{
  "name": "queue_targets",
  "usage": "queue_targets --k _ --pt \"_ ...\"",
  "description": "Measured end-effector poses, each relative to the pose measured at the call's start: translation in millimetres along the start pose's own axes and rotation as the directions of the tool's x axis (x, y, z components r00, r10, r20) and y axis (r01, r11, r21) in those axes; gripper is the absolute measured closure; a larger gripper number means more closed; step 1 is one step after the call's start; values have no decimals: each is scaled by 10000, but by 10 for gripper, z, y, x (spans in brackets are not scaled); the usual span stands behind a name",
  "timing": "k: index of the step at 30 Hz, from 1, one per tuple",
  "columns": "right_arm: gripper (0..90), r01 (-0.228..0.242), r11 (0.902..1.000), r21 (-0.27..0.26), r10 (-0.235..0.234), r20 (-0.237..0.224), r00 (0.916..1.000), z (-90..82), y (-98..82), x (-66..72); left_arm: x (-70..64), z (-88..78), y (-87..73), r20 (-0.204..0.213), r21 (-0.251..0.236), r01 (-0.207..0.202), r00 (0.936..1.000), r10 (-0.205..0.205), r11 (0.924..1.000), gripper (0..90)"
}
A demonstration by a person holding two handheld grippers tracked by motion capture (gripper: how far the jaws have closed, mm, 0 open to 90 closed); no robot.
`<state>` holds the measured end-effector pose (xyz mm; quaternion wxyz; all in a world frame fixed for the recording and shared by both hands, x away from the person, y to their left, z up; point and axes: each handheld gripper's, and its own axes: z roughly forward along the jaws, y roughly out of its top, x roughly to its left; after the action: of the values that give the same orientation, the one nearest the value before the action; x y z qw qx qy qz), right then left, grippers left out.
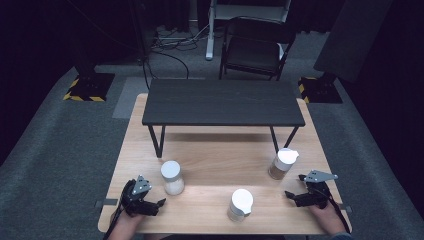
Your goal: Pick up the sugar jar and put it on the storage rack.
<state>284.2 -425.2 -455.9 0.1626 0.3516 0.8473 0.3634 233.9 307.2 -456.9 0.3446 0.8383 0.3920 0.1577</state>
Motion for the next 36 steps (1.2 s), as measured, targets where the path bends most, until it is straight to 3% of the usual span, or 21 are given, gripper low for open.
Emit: queue_targets --k 20,30,36 --pt "59 -20 10000 18 20 11 10000 4 8 -1 5 1 5 16 18 -38 10000 38 10000 45" --pt "58 -18 10000 17 18 9 10000 5 8 -2 -10 -3 1 -128 6 140 9998 -140 9999 46" --pt "58 -17 10000 17 17 8 10000 5 8 -3 -7 -60 -99 -93 -627 292 9995 -298 9976 41"
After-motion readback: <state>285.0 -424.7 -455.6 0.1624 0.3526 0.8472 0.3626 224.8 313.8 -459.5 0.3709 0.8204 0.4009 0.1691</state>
